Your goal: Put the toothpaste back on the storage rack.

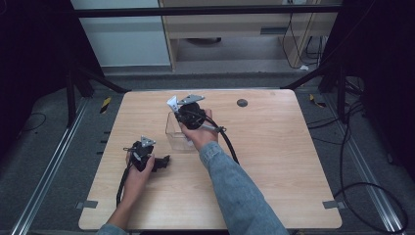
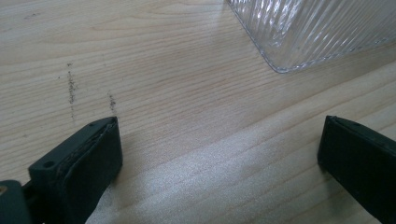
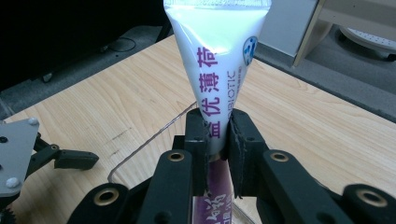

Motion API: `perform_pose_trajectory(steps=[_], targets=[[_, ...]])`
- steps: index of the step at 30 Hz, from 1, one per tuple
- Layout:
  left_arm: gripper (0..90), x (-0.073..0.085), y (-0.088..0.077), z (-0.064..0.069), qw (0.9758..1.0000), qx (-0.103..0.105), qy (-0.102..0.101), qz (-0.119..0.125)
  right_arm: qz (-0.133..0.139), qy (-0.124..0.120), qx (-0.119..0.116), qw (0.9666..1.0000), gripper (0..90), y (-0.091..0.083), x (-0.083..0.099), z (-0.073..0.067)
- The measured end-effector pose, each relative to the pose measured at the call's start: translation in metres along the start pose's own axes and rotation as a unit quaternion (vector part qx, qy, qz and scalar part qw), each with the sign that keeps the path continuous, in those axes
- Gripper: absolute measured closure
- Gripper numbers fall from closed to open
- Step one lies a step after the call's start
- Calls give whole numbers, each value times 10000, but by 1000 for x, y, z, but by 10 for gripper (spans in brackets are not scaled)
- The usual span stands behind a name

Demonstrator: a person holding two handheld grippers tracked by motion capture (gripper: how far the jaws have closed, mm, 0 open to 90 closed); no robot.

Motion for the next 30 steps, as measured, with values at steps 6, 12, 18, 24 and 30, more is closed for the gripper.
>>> perform_pose_trajectory(steps=[6, 12, 18, 24, 30], targets=[[0, 0, 0, 0, 10000, 0, -1, 0, -84, -23, 9, 10000, 791, 2, 2, 1], [0, 0, 0, 0, 10000, 1, -2, 1, -150, -34, -3, 9999, 792, 3, 4, 0], [0, 0, 0, 0, 10000, 1, -2, 1, -191, -55, -11, 9998, 793, 4, 5, -1], [0, 0, 0, 0, 10000, 0, -1, 1, -215, -55, 2, 9998, 792, 3, 5, 0], [0, 0, 0, 0, 10000, 0, -2, 1, -284, -73, 7, 9996, 791, 6, 3, -1]])
Point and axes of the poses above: each handheld gripper's, and its own axes: y roughly forward along the jaws, x roughly out of its underside, z roughly to its right, the point moved 7 cm from there along y, roughly forward along the jaws, and after that the axes turned 7 degrees about -y, right-handed, at the moved point
